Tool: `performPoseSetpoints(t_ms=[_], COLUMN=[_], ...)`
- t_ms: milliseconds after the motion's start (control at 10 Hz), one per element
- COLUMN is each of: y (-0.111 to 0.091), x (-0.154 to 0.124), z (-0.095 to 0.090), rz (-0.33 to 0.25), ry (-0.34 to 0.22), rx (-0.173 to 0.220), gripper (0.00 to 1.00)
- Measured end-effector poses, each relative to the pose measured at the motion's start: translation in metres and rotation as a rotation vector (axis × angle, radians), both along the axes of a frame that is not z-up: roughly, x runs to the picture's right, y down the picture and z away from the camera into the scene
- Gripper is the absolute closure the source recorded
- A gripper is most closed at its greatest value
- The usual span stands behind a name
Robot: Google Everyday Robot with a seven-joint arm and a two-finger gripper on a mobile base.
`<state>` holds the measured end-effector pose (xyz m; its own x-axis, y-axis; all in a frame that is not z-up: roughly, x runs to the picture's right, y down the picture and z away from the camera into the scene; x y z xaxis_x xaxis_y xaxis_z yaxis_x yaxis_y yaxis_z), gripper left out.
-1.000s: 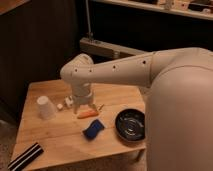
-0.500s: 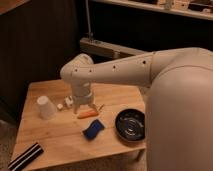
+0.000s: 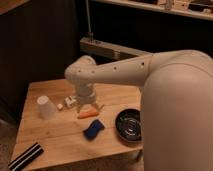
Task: Place the pepper on the white sponge
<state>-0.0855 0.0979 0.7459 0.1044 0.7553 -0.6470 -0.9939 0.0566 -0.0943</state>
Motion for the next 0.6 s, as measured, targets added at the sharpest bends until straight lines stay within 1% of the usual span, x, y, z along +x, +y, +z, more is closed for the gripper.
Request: performPoseSetpoints(t_ms=[100, 200, 300, 400, 500, 600], y=[0.003, 0.006, 0.007, 0.007, 0.003, 0.001], x=[0.005, 0.011, 0.016, 0.016, 0.014, 0.013], z=[0.022, 0.038, 0.046, 0.053, 0.053, 0.053], rz=[0.004, -0.002, -0.012, -0.045, -0.11, -0.142], ry=[-0.106, -0.257, -0.372, -0.541, -0.711, -0.788], rx=[0.029, 0.07, 0.099, 0.142, 0.206, 0.244], gripper=[0.35, 0.35, 0.35, 0.35, 0.35, 0.35])
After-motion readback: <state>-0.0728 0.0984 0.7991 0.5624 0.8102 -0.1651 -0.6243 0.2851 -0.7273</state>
